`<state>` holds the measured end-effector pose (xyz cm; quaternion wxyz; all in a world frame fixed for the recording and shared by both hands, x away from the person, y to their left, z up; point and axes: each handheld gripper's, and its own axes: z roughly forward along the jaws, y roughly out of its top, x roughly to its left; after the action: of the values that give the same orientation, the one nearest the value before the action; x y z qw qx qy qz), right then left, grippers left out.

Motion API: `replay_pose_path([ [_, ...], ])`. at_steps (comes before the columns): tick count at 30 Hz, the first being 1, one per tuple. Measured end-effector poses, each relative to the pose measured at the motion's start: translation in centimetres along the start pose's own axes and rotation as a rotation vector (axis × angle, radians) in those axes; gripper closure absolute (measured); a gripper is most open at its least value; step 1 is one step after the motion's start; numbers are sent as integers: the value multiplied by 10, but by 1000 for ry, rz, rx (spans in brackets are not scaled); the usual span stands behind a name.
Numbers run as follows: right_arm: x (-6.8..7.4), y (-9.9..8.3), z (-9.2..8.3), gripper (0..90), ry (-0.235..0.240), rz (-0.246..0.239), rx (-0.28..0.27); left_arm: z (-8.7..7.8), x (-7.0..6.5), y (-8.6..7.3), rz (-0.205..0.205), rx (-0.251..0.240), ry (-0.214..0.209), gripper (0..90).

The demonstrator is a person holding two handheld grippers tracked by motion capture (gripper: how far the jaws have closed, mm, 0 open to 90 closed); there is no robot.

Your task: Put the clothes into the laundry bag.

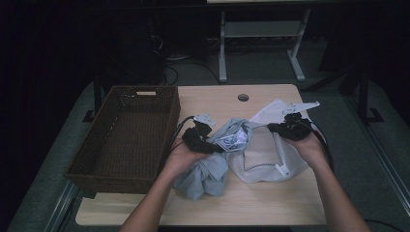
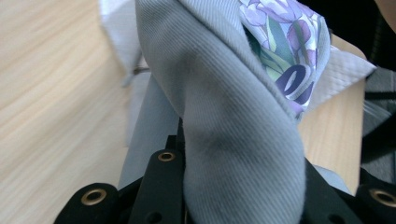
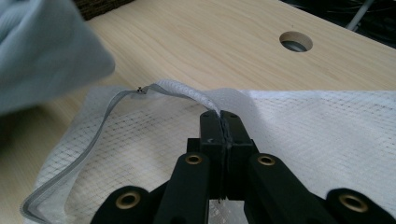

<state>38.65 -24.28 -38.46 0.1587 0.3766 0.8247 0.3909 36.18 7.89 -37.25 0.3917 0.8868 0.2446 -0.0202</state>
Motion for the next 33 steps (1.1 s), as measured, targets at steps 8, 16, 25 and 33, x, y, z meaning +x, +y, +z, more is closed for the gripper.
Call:
replay_pose_path([
  [8,3,0,-2,888,14,-2,-9,26,-26,13,74,18,-77,729],
  [16,7,0,-6,888,28,-7,-16,65,-29,21,89,91,-85,728],
  [25,19,-4,-15,888,51,-26,-19,89,-15,18,35,132,-18,728],
  [33,27,-5,-13,888,91,-38,-15,104,-11,16,20,143,46,699],
])
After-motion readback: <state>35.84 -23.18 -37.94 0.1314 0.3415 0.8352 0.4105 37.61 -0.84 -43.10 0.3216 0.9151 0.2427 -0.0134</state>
